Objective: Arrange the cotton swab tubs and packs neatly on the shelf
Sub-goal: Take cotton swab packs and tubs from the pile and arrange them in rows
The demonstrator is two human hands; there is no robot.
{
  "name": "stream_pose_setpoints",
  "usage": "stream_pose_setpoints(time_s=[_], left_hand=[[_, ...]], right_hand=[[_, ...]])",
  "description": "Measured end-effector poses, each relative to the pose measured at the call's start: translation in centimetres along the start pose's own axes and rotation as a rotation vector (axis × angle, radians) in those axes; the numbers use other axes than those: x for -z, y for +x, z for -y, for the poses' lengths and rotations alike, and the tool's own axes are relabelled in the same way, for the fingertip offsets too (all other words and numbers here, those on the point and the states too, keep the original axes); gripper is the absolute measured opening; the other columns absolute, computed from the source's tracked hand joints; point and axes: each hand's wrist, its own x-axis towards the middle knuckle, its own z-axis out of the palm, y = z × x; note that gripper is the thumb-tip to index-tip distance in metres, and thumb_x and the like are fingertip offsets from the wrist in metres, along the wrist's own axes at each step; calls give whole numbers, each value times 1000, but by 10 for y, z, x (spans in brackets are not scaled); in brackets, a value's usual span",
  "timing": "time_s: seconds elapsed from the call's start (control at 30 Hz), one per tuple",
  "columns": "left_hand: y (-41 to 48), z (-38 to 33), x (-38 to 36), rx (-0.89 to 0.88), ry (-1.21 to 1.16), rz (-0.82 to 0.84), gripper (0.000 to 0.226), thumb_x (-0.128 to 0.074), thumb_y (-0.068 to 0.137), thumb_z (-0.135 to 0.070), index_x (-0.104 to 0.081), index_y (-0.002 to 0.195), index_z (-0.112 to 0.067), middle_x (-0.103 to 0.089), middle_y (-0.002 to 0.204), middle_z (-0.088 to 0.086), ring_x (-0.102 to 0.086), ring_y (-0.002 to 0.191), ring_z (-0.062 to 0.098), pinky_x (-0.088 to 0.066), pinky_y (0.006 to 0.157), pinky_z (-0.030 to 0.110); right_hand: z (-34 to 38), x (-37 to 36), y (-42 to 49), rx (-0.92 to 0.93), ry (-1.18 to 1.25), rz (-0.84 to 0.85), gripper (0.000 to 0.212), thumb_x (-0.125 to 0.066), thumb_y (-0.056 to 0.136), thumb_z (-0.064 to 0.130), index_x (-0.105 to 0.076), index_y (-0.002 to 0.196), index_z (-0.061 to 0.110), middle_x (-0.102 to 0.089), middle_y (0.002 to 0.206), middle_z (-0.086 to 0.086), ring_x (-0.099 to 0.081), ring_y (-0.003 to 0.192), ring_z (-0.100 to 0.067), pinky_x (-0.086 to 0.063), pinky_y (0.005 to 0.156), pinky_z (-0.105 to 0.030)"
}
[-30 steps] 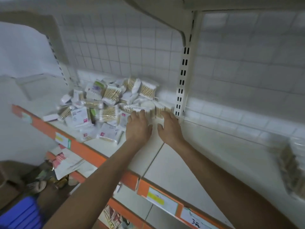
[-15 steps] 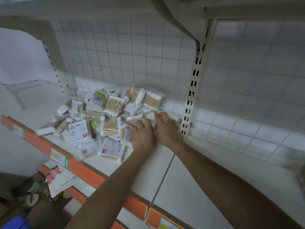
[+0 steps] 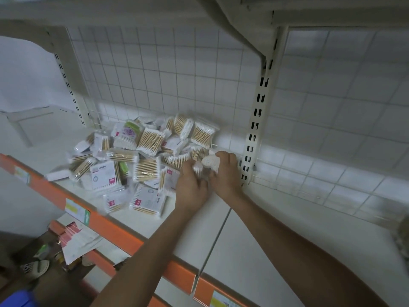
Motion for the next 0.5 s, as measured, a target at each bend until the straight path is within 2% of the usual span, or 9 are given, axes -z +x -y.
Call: stream_pose_setpoints(time_s=[0.1,0.2,0.27,0.33,0.4,0.43,0.5], left_hand=[[-10,-17,5,60,-145,21,32,-53,94,-22,-41,119,-7,-58,71,-2,-54,61,10,-37,55,27],[-19,-32,-1,143,-277,56,28,-53,93,-16,-47,119,-10,-58,84,-10,-54,75,1,-42,70,27],[-25,-42,-7,204,-357,91,17,-54,91,-14,-53,108,-16,-60,85,-11,-56,79,5,-43,69,23],[-33,-53,-16,263,-422,135,7,-55,87,-19,-57,93,-21,-63,85,-6,-60,84,14,-48,73,27],[-42,-65,-26,300,-463,179,14,-54,76,-30,-59,88,-25,-66,93,3,-63,92,23,-52,83,42],[-46,-71,-31,323,-488,197,20,-52,70,-33,-58,88,-25,-66,97,7,-63,94,26,-52,87,48],[-56,-86,-42,349,-524,237,23,-51,66,-33,-55,88,-27,-66,101,10,-64,97,29,-51,89,51]], right_hand=[[-3,20,-13,-71,109,-46,52,-59,82,14,-43,132,11,-40,131,-12,-40,120,-25,-34,97,-29],[-16,44,-22,-143,106,-37,48,-57,79,11,-50,126,8,-54,123,-13,-47,116,-29,-36,93,-30],[-25,62,-30,-205,125,-47,47,-58,79,14,-51,125,10,-56,121,-11,-50,112,-27,-38,89,-28],[-34,82,-43,-239,154,-75,46,-59,80,15,-51,125,11,-52,121,-8,-50,102,-19,-32,78,-16],[-42,103,-57,-266,191,-106,46,-60,80,13,-49,125,14,-46,118,-6,-45,90,-11,-27,67,-11],[-47,113,-64,-286,212,-121,46,-61,81,14,-49,125,15,-43,117,-5,-44,86,-9,-29,65,-12],[-56,133,-80,-345,269,-158,48,-65,80,19,-49,125,18,-40,114,-1,-47,81,-5,-34,68,-12]])
